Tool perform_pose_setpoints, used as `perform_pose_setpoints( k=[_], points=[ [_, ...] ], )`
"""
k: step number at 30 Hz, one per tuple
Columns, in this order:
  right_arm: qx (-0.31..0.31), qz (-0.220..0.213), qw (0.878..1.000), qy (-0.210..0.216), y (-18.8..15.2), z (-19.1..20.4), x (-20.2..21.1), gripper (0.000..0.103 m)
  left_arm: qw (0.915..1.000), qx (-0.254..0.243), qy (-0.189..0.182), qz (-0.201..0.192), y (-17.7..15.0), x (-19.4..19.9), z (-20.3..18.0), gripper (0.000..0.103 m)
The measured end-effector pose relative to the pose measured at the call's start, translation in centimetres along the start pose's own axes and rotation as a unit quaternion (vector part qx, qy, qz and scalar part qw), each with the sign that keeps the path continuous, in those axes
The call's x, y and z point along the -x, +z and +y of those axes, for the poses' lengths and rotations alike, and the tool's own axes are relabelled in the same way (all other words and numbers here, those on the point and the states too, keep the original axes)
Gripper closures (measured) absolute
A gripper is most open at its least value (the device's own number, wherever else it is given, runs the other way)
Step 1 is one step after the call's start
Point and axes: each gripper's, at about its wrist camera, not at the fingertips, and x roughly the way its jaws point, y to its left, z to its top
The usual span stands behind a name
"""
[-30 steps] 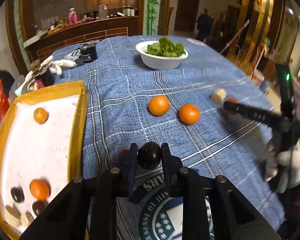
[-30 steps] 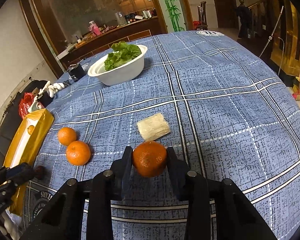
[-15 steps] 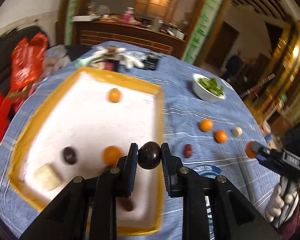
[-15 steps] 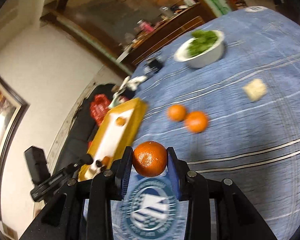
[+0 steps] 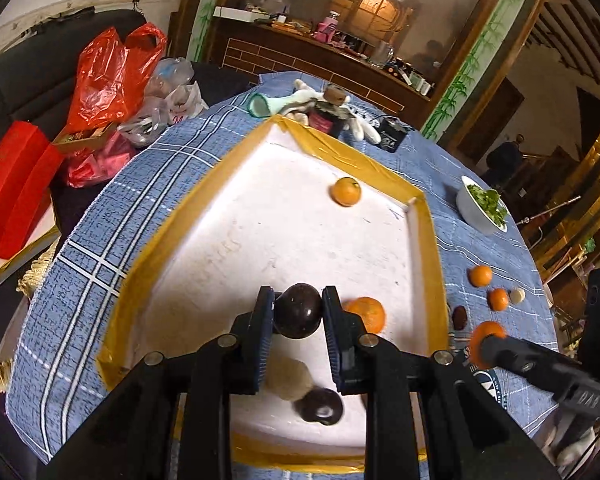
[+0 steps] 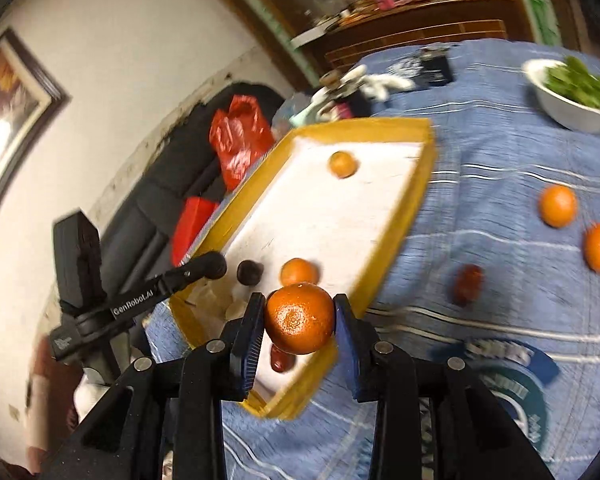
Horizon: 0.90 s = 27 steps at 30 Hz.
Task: Organize fruits
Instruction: 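Drop a dark round fruit into the white tray with the left tool while the right tool holds the tangerine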
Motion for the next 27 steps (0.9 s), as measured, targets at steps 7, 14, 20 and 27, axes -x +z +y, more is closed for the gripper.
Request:
perform_pose_setpoints(
  k=[7,14,20,27],
  points=[
    [0.056,0.026,0.997,-0.052,-0.2,2.8,-4.3,0.062,0.9994,0.029,-0.01,-0.013,-0.1,1.0,1.7,0.048],
    [0.054,0.0,0.997,-0.055,0.1,2.6,-2.7,0.048,0.9986,0.036,-0.019,-0.033,-0.2,3.4,1.4,0.045],
    [0.032,-0.052,0.993,-0.102,-1.1,-0.9,3.9,0.048,0.9968,0.036,-0.052,-0.049,-0.7,5.5,-0.5,0.026],
    [-0.055,-0.077,0.972,-0.216,-3.5,-11.1,11.1,0.048,0.9958,-0.017,-0.088,-0.019,-1.9,4.1,-6.1,0.026]
  ],
)
